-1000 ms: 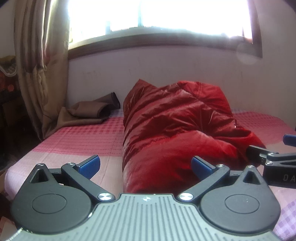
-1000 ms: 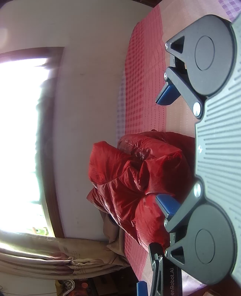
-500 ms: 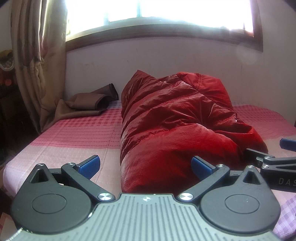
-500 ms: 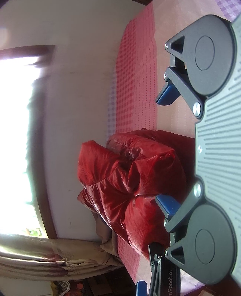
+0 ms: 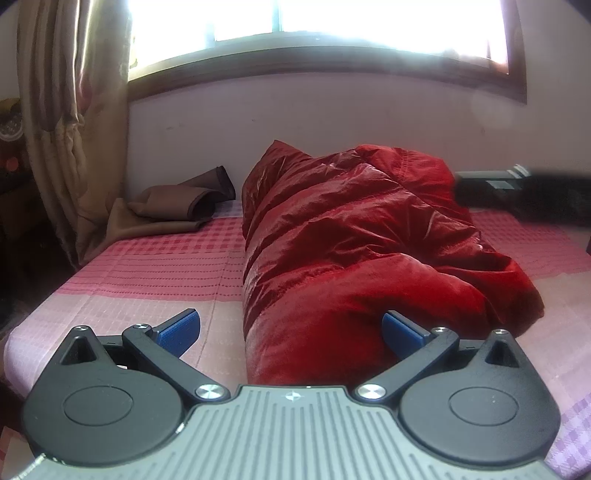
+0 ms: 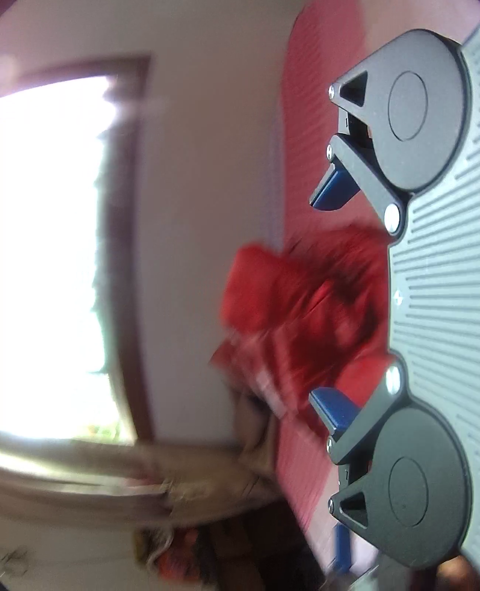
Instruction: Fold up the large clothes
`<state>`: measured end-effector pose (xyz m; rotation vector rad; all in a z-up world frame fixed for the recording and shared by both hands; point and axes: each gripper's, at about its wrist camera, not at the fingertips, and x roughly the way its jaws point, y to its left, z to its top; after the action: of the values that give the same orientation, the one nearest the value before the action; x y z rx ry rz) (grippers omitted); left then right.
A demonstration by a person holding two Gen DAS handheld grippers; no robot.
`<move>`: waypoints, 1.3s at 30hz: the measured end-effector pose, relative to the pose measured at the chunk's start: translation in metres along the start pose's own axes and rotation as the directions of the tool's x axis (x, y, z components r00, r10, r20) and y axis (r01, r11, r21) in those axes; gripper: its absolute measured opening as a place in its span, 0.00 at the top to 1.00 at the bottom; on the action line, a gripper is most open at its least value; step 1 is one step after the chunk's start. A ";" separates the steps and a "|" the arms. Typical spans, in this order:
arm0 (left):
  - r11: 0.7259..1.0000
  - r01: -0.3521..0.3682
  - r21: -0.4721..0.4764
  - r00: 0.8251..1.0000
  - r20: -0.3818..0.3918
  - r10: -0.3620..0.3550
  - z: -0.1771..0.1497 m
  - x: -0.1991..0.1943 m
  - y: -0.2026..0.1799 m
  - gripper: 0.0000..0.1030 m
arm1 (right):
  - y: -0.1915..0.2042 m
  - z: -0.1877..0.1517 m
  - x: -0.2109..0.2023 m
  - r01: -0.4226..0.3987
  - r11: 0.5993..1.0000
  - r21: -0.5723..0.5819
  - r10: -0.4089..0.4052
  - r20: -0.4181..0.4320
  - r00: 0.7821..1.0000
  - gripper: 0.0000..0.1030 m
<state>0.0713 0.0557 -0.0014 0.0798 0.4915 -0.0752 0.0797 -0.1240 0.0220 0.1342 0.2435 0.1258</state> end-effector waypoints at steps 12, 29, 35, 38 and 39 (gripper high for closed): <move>0.998 -0.013 -0.068 1.000 -0.025 0.011 0.014 0.022 0.025 0.00 | 0.012 -0.014 0.076 0.025 0.995 -0.096 -0.041 -0.168 0.985 0.62; 0.998 -0.041 -0.041 0.999 -0.032 0.039 0.022 0.039 0.013 0.00 | -0.009 -0.049 0.084 0.064 0.997 0.031 -0.058 -0.180 0.982 0.45; 0.998 -0.043 -0.049 0.998 -0.037 0.041 0.023 0.041 0.011 0.00 | -0.010 -0.046 0.078 0.105 0.993 0.054 -0.093 -0.187 0.978 0.27; 0.998 -0.046 -0.047 0.998 -0.035 0.044 0.022 0.040 0.008 0.00 | -0.010 -0.045 0.074 0.118 0.991 0.055 -0.106 -0.190 0.976 0.23; 0.998 -0.046 -0.047 0.998 -0.034 0.045 0.022 0.040 0.008 0.00 | -0.010 -0.045 0.072 0.120 0.991 0.057 -0.107 -0.190 0.976 0.22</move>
<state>0.1174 0.0595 -0.0009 0.0453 0.5238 -0.0176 0.1387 -0.1183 -0.0396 0.1762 0.4419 0.0156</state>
